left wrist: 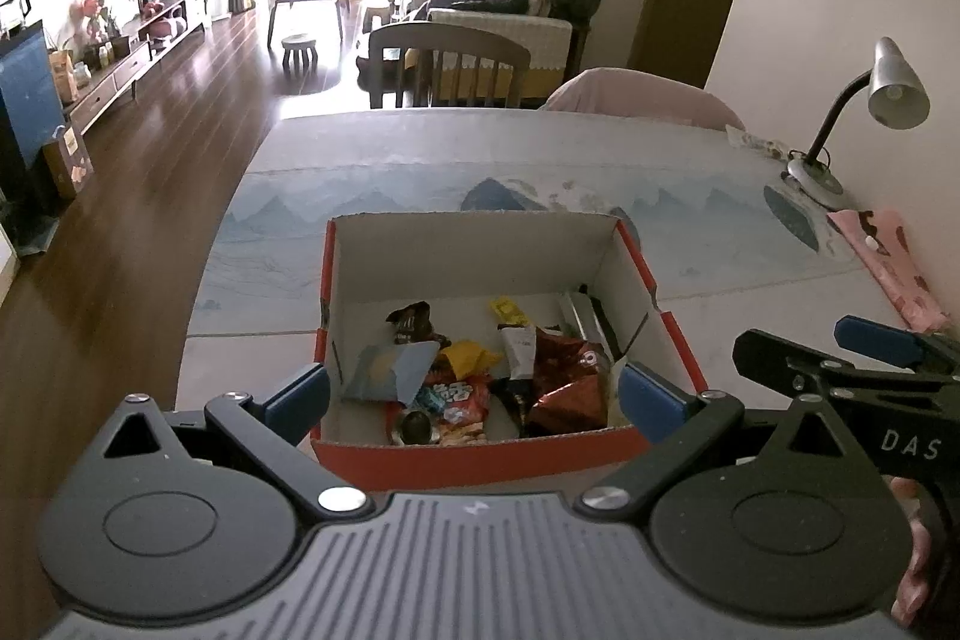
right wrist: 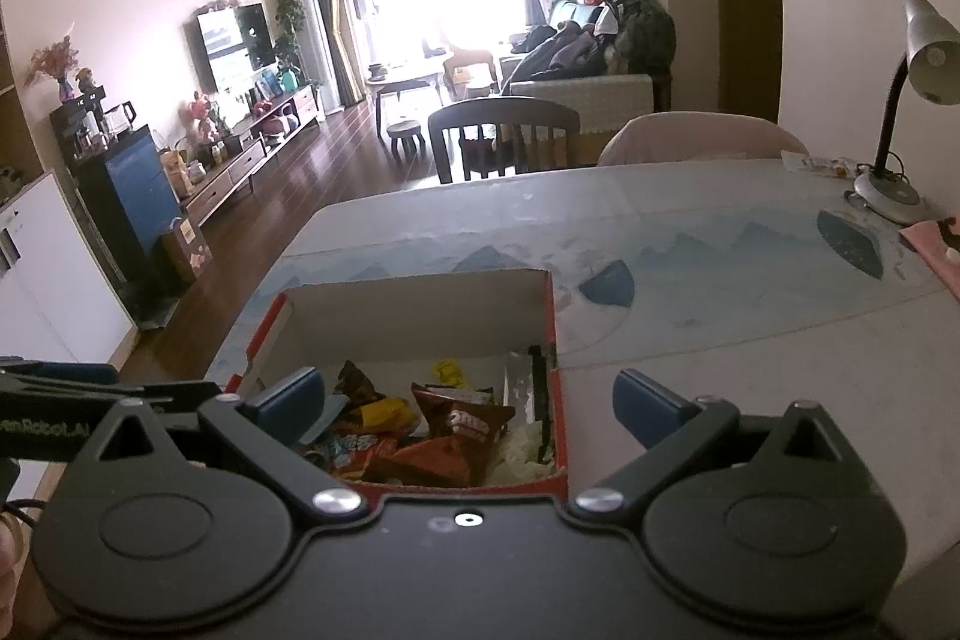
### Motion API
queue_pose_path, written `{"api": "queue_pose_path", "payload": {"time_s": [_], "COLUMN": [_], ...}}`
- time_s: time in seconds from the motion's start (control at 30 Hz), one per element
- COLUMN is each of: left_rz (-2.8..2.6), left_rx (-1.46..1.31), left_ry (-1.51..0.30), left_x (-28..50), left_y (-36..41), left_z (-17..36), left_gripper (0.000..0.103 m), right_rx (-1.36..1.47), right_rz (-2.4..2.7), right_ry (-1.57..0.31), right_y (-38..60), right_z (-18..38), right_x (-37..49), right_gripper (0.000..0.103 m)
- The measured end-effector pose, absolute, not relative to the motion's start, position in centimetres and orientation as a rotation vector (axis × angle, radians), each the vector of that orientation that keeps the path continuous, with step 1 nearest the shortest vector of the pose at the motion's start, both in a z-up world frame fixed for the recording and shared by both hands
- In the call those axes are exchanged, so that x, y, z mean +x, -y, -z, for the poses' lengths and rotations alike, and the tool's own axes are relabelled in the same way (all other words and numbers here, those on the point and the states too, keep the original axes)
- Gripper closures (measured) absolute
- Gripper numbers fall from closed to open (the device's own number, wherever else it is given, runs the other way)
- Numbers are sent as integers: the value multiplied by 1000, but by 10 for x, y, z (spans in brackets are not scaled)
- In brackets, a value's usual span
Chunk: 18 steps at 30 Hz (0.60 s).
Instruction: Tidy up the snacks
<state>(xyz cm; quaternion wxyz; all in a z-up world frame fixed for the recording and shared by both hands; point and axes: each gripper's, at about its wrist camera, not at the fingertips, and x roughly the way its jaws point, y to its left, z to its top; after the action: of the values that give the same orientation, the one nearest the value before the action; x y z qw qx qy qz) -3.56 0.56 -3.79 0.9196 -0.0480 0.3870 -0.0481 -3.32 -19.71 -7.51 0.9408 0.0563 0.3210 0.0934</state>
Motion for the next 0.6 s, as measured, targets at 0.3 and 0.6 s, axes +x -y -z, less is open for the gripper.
{"api": "queue_pose_path", "payload": {"time_s": [0.3, 0.6], "left_rz": [107, 125], "left_rx": [-109, -103], "left_ry": [-827, -832], "left_x": [-37, -38], "left_y": [-9, -10], "left_z": [42, 43], "left_gripper": [0, 0], "right_rx": [118, 117], "right_rz": [-188, -175], "right_ry": [-668, -669], "right_y": [197, 197], "right_z": [78, 79], "right_x": [-31, -28], "right_gripper": [0, 0]}}
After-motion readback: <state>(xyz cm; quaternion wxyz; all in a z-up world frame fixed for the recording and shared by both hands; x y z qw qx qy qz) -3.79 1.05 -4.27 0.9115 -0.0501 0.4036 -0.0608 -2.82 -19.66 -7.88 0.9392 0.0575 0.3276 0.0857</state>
